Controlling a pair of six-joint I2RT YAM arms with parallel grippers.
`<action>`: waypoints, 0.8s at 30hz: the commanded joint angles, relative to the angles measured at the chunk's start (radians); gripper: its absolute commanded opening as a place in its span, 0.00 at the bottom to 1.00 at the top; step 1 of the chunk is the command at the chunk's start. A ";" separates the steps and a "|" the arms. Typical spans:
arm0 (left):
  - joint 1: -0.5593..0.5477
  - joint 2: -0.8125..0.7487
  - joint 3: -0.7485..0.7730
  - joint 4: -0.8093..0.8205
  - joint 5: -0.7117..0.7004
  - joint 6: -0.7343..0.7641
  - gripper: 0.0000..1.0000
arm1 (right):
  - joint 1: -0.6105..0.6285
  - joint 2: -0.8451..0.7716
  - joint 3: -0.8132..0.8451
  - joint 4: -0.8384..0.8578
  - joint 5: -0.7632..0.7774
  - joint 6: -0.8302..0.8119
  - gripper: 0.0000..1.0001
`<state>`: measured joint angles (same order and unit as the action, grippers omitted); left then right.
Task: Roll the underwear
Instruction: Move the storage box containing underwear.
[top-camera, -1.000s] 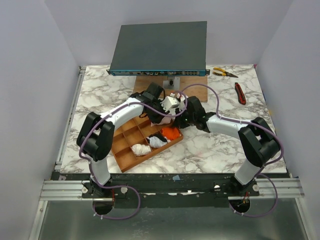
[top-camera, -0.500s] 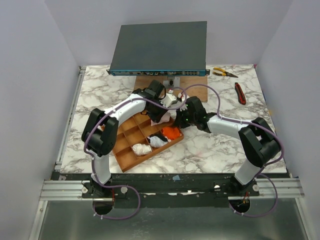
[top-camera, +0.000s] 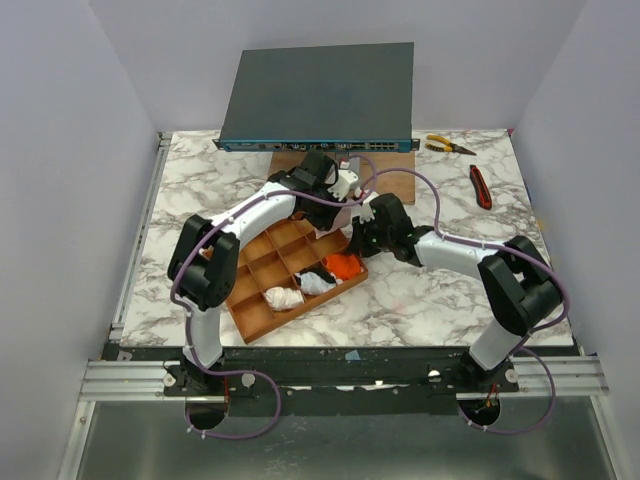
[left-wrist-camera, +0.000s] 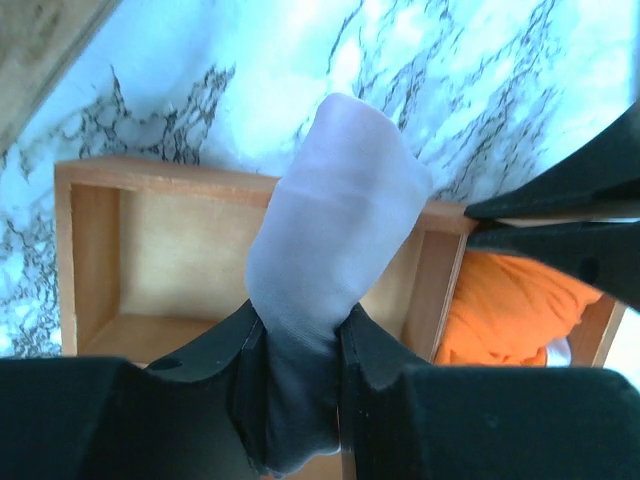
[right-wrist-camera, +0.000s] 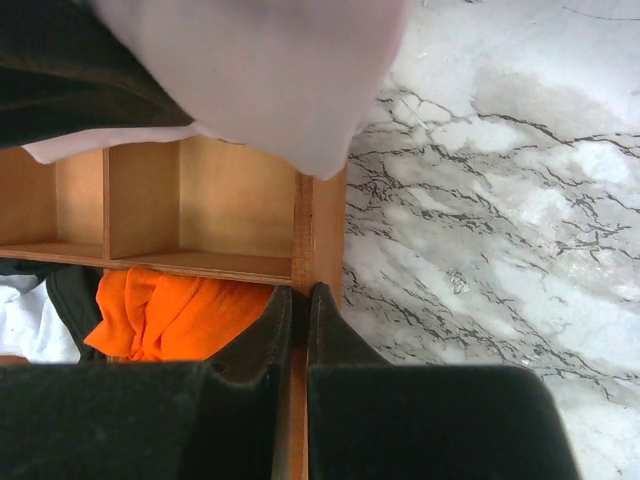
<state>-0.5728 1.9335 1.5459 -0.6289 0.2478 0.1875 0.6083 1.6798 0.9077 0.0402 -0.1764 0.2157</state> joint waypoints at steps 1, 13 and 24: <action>-0.020 -0.040 -0.024 0.090 0.016 -0.035 0.00 | 0.020 -0.005 -0.036 -0.069 -0.063 -0.022 0.01; -0.066 -0.134 -0.289 0.237 -0.031 -0.100 0.00 | -0.074 -0.072 -0.078 -0.099 -0.159 -0.068 0.01; -0.103 -0.106 -0.290 0.319 -0.070 -0.177 0.00 | -0.075 -0.079 -0.107 -0.056 -0.226 -0.097 0.01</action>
<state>-0.6575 1.8194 1.2358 -0.3725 0.2085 0.0494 0.5331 1.6154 0.8371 0.0162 -0.3191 0.1291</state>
